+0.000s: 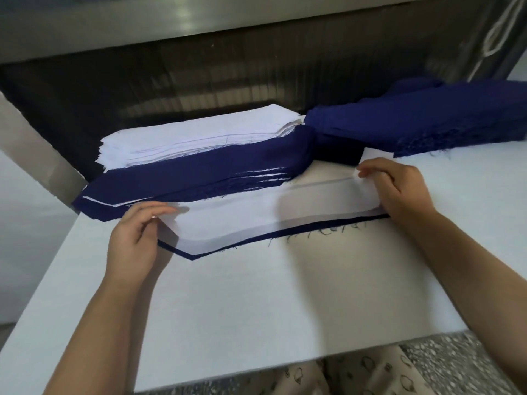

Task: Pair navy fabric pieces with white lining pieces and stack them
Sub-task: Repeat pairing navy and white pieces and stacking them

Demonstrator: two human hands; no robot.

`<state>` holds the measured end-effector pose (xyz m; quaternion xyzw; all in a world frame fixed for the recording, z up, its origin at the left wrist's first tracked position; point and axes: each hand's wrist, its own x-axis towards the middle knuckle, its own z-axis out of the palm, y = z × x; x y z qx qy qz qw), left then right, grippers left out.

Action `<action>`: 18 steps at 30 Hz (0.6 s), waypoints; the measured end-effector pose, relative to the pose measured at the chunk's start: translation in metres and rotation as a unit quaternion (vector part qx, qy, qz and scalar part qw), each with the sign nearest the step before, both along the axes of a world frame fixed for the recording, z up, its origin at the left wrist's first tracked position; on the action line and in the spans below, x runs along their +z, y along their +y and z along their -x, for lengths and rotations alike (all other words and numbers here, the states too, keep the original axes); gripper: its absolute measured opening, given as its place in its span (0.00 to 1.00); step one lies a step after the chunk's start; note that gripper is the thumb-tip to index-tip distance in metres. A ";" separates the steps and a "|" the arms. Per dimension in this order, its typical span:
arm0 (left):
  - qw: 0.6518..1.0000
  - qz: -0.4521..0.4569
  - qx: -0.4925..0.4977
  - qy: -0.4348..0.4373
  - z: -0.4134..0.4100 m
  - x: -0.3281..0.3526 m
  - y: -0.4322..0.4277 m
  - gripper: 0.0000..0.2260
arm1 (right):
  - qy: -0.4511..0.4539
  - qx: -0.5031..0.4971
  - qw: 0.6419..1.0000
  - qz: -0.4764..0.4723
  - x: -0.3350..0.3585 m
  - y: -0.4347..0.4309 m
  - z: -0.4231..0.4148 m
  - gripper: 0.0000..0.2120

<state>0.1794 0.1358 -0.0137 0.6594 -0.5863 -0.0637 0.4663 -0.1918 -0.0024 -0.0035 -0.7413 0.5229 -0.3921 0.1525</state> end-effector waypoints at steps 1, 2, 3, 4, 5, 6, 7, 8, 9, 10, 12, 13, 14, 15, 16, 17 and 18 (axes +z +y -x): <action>1.000 -0.010 0.004 0.004 -0.001 0.000 0.000 0.19 | 0.007 -0.010 1.000 -0.012 -0.001 -0.002 0.001 0.15; 1.000 -0.021 0.015 0.014 0.000 0.000 0.000 0.21 | 0.013 -0.021 0.999 -0.026 -0.002 -0.003 0.001 0.13; 0.999 -0.030 0.030 0.029 0.000 0.000 0.001 0.23 | 0.015 -0.028 0.999 -0.042 -0.004 -0.005 0.002 0.13; 0.997 -0.037 0.042 0.045 0.002 0.000 0.000 0.23 | 0.017 -0.029 0.998 -0.056 -0.005 -0.007 0.003 0.13; 0.996 -0.044 0.050 0.060 0.003 0.000 0.000 0.23 | 0.023 -0.028 0.997 -0.064 -0.006 -0.008 0.004 0.13; 0.995 -0.051 0.053 0.069 0.004 -0.001 -0.001 0.22 | 0.035 -0.029 0.997 -0.066 -0.006 -0.009 0.005 0.14; 0.994 -0.058 0.057 0.075 0.005 -0.001 -0.002 0.21 | 0.046 -0.031 0.996 -0.065 -0.006 -0.010 0.006 0.14; 0.993 -0.061 0.062 0.079 0.005 -0.001 -0.001 0.20 | 0.053 -0.032 0.996 -0.065 -0.007 -0.010 0.005 0.15; 0.993 -0.058 0.066 0.084 0.006 0.000 -0.001 0.19 | 0.057 -0.033 0.996 -0.065 -0.007 -0.010 0.006 0.15; 0.993 -0.051 0.069 0.084 0.006 0.001 -0.001 0.19 | 0.057 -0.033 0.996 -0.063 -0.007 -0.010 0.006 0.15; 0.995 -0.040 0.058 0.074 0.006 0.004 0.001 0.18 | 0.051 -0.039 0.996 -0.056 -0.007 -0.009 0.005 0.17; 0.996 -0.039 0.047 0.069 0.006 0.005 0.002 0.17 | 0.046 -0.041 0.997 -0.051 -0.006 -0.009 0.006 0.17; 0.996 -0.040 0.035 0.065 0.005 0.006 0.003 0.16 | 0.043 -0.042 0.997 -0.047 -0.006 -0.009 0.006 0.17; 0.997 -0.043 0.026 0.062 0.005 0.006 0.004 0.16 | 0.043 -0.043 0.997 -0.043 -0.006 -0.009 0.006 0.17; 0.997 -0.049 0.019 0.059 0.004 0.007 0.004 0.16 | 0.047 -0.043 0.997 -0.041 -0.006 -0.009 0.006 0.17; 0.997 -0.055 0.011 0.058 0.003 0.007 0.005 0.16 | 0.050 -0.043 0.997 -0.042 -0.006 -0.010 0.007 0.16; 0.997 -0.059 0.005 0.055 0.001 0.007 0.006 0.16 | 0.050 -0.041 0.997 -0.044 -0.006 -0.010 0.007 0.16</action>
